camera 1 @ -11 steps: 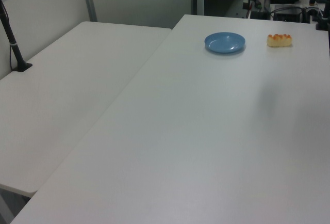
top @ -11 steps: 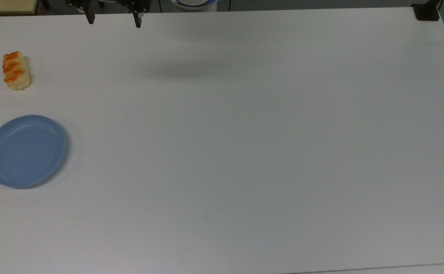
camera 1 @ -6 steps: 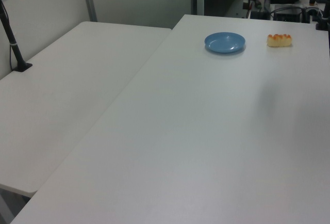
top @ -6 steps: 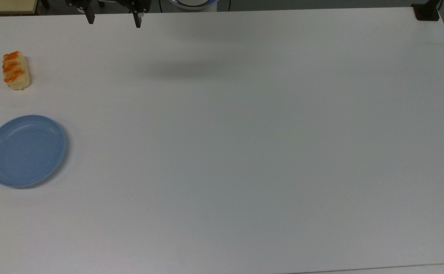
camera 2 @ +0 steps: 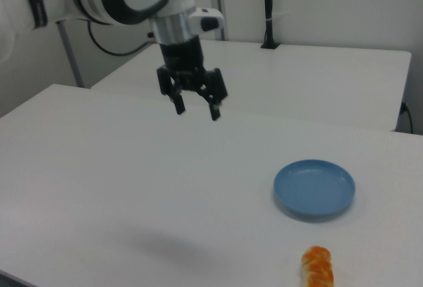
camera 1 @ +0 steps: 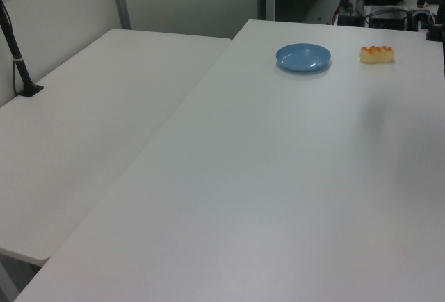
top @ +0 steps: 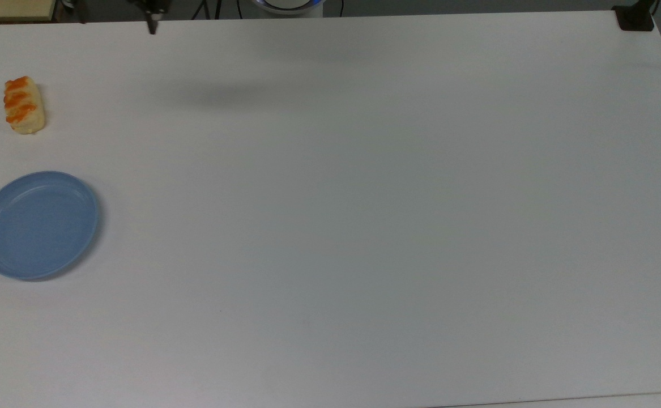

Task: Put the bread onto the plate
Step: 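Move the open gripper over toward the orange-topped bread roll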

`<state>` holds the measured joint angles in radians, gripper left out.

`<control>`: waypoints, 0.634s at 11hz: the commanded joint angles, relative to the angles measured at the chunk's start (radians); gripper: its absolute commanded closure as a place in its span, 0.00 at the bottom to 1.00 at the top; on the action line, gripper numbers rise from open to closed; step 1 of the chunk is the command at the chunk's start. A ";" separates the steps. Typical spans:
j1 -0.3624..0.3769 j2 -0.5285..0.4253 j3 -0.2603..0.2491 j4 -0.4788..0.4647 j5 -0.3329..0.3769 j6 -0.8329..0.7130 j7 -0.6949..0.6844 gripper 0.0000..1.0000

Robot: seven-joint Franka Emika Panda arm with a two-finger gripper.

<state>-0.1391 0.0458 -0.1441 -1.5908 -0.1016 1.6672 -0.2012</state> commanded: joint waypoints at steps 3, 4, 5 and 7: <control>-0.242 0.051 -0.006 -0.102 -0.024 0.180 -0.567 0.00; -0.290 0.077 -0.006 -0.135 -0.023 0.247 -0.664 0.00; -0.324 0.119 -0.009 -0.138 -0.023 0.294 -0.735 0.00; -0.375 0.211 -0.011 -0.140 0.005 0.391 -0.790 0.00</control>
<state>-0.4827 0.1773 -0.1515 -1.7199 -0.1237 1.9580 -0.9222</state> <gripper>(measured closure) 0.000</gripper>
